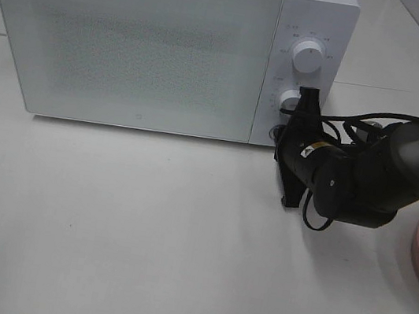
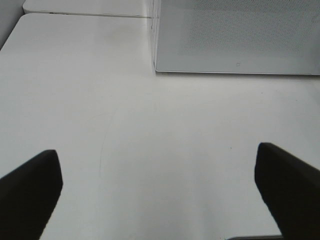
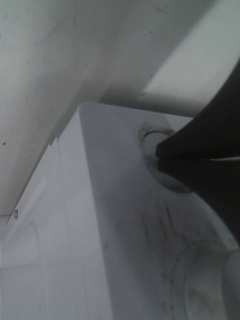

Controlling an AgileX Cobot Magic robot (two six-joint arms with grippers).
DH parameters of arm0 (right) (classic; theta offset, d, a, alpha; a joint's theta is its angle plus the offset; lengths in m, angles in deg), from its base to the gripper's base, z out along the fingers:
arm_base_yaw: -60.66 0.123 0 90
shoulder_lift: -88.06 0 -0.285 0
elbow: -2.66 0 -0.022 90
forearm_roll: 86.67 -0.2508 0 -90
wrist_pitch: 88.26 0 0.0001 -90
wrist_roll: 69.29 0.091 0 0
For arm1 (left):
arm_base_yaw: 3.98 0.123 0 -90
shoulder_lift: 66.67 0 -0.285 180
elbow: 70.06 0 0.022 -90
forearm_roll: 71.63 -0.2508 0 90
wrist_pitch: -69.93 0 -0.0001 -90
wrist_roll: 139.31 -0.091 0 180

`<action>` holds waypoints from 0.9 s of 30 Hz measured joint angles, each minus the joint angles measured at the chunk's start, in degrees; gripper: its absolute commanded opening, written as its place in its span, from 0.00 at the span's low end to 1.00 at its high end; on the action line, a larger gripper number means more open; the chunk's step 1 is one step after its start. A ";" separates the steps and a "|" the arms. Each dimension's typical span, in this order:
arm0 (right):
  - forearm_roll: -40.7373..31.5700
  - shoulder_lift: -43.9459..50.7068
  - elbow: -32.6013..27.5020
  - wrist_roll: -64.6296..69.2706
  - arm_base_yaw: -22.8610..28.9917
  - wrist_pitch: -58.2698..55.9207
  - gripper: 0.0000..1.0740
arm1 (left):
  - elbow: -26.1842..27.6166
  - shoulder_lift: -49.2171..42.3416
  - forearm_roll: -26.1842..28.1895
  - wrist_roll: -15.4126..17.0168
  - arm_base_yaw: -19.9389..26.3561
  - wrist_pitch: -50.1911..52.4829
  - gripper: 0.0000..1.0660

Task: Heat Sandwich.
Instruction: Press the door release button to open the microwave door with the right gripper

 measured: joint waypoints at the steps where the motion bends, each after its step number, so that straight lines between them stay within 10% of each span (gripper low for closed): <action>1: 0.00 0.00 0.00 0.00 0.00 0.00 0.00 | 0.00 0.00 0.00 0.00 0.00 0.00 0.97; 27: -3.09 -2.23 4.41 -4.76 -0.11 -1.49 0.00 | 0.00 0.00 0.00 0.00 0.00 0.00 0.97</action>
